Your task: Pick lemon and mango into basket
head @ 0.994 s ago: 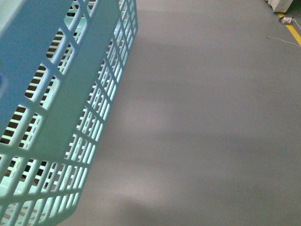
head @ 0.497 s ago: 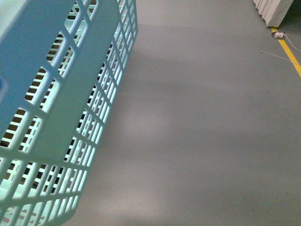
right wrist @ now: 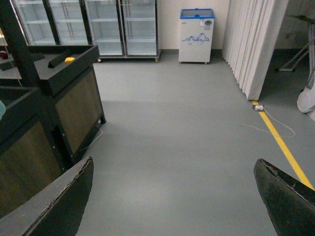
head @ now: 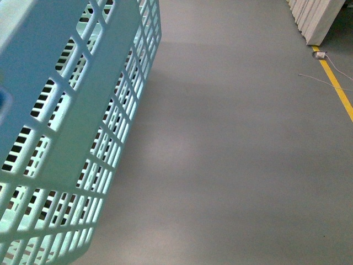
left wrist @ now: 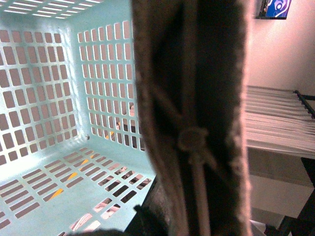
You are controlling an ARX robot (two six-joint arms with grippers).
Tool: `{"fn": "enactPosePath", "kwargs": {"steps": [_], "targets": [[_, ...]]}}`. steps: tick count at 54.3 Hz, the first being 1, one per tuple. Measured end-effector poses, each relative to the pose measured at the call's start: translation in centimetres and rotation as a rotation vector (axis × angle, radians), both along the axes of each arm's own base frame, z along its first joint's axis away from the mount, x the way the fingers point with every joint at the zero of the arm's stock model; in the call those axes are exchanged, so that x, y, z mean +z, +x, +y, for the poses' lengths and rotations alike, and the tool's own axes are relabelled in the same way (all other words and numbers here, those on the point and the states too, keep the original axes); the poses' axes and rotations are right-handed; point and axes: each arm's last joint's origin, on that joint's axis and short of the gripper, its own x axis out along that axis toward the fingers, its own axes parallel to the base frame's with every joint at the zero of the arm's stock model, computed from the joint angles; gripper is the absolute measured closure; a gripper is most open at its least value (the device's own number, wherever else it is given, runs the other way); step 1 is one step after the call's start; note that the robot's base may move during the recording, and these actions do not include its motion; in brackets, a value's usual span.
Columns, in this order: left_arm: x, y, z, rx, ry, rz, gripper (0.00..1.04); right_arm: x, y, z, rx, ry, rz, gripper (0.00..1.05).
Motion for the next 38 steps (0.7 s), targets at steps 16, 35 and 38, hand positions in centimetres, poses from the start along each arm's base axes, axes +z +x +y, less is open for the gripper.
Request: {"fn": "enactPosePath", "kwargs": {"steps": [16, 35, 38], "targets": [[0.0, 0.0, 0.0, 0.0, 0.0, 0.0, 1.0, 0.0, 0.0, 0.0, 0.0, 0.0, 0.0, 0.09], [-0.01, -0.01, -0.07, -0.01, -0.011, 0.003, 1.0, 0.01, -0.01, -0.01, -0.003, 0.0, -0.001, 0.09], [0.03, -0.03, -0.03, -0.003, -0.004, -0.001, 1.0, 0.0, 0.0, -0.01, -0.003, 0.0, 0.0, 0.09]]}}
